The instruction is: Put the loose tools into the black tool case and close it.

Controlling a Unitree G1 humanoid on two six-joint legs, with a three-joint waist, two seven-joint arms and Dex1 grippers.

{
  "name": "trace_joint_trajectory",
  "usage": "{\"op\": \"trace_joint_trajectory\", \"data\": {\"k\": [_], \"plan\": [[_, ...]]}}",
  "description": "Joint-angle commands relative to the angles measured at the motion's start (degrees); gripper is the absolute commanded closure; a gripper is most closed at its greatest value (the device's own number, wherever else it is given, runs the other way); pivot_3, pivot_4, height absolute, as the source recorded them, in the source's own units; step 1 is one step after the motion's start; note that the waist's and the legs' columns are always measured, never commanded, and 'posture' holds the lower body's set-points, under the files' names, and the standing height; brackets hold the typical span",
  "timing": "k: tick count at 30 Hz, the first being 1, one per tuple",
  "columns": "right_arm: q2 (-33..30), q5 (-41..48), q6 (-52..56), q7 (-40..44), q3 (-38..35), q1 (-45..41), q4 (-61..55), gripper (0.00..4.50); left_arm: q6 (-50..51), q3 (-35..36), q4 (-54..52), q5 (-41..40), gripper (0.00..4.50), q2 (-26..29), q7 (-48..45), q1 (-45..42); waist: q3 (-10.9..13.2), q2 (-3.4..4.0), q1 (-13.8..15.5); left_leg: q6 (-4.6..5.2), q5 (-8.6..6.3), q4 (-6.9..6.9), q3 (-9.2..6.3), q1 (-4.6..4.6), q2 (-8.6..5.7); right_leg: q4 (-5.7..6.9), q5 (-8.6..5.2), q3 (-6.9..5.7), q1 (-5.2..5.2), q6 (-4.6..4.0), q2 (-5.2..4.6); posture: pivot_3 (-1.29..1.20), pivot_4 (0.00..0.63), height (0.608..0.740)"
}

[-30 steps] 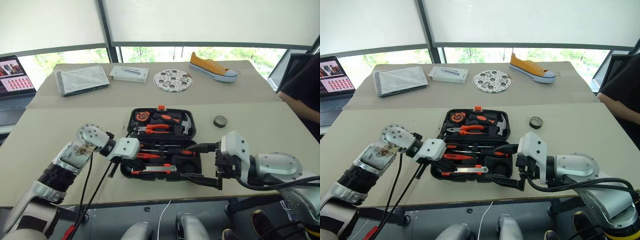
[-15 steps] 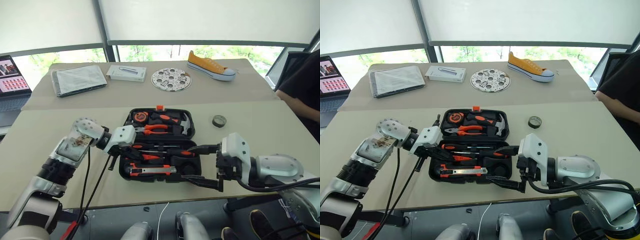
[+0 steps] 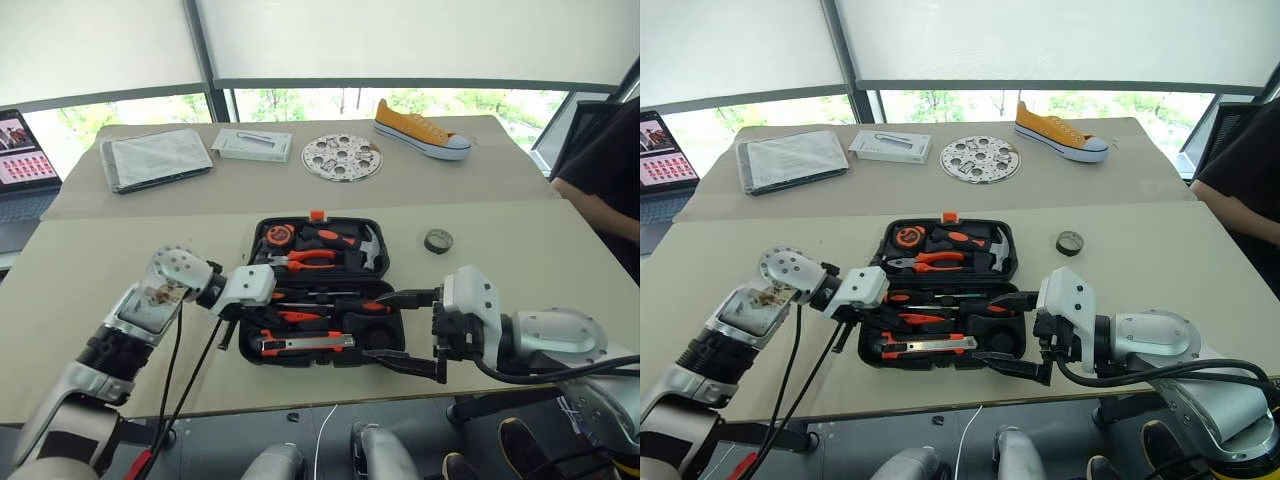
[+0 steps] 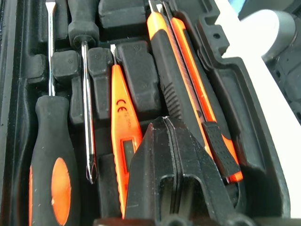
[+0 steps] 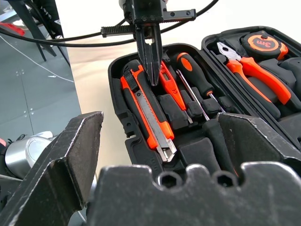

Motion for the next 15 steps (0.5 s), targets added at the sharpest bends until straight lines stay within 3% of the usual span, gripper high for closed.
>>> {"op": "trace_joint_trajectory", "data": {"k": [1, 9, 15], "plan": [[-0.44, 1.33, 0.4, -0.04, -1.65, -0.52, -0.95, 0.0, 4.51, 2.73, -3.52, -4.25, 4.45, 0.04, -1.08, -2.57, 0.0, 0.0, 0.0, 0.0, 0.0, 0.01, 0.0, -0.01, 0.0, 0.0, 0.0, 0.0, -0.01, 0.0, 0.01, 0.0, 0.15, 0.737], [-0.26, 1.38, 0.55, -0.32, -1.54, -0.82, -0.88, 0.0, 5.19, 1.76, -6.08, -4.26, 4.45, 1.84, -1.77, -1.29, 0.0, 0.0, -0.06, -0.01, 0.0, 0.01, 0.02, 0.0, 0.01, 0.02, 0.0, 0.01, -0.02, 0.0, 0.01, 0.0, 0.15, 0.737], [-0.18, 1.68, 0.9, -0.66, -1.7, -0.94, -0.97, 0.0, -1.15, -1.12, -4.21, 0.9, 4.45, 1.6, -0.42, 0.83, 0.0, 0.0, 0.0, -0.01, 0.0, 0.03, 0.03, 0.0, 0.0, 0.02, 0.01, 0.02, -0.01, -0.01, -0.01, 0.0, 0.15, 0.737]]}}
